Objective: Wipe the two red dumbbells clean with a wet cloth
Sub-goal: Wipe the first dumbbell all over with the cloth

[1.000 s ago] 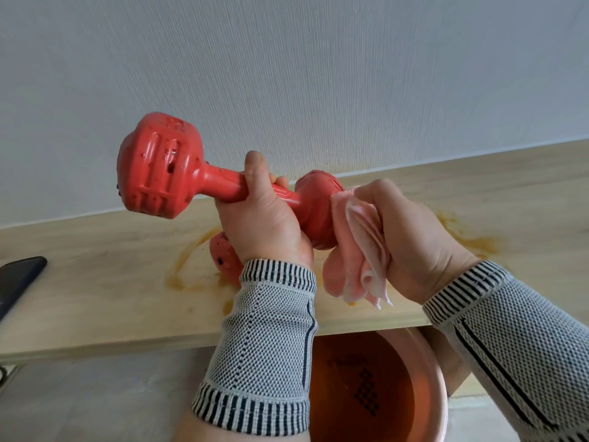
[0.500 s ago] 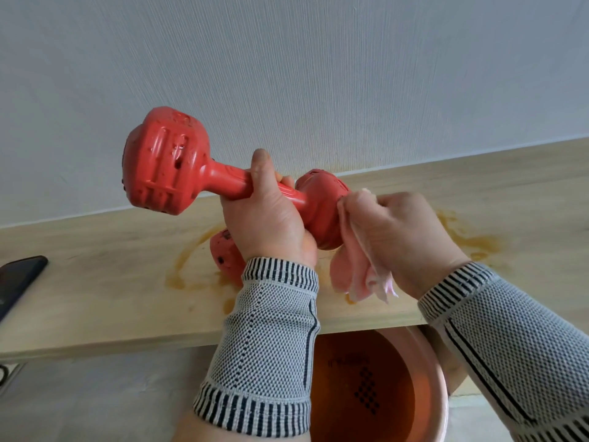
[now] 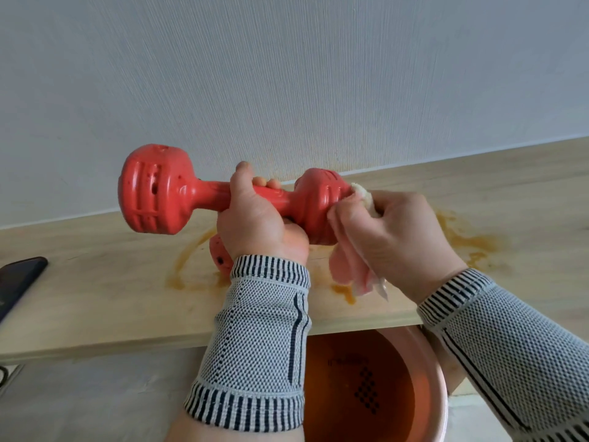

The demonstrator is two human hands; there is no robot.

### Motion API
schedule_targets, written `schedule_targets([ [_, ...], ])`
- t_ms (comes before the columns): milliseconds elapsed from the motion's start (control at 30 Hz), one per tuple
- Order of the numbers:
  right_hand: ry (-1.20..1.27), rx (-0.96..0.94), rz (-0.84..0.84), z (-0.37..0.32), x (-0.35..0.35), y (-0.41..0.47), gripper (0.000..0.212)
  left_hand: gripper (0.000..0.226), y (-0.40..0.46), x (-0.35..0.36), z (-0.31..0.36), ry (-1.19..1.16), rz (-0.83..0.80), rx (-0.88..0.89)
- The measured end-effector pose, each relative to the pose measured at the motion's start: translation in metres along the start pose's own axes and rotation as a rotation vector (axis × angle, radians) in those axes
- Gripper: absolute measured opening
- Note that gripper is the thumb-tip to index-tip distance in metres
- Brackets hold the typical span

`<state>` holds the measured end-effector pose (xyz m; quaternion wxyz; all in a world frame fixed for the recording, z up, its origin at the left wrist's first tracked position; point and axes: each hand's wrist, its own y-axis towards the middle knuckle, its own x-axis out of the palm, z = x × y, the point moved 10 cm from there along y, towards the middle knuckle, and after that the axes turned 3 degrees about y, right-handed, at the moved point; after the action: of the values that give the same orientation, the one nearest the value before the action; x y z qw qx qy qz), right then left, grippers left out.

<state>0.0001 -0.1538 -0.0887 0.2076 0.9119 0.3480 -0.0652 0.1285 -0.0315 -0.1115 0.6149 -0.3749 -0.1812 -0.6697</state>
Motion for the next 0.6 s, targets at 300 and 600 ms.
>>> schedule_targets([
  [300,0.246,0.194,0.140,0.016,-0.015,0.000,0.042,0.024,-0.003,0.010,-0.001,-0.043,-0.146,-0.020],
  [600,0.239,0.148,0.079,0.011,0.000,-0.006,0.032,0.023,-0.001,0.006,0.004,-0.004,-0.116,0.038],
])
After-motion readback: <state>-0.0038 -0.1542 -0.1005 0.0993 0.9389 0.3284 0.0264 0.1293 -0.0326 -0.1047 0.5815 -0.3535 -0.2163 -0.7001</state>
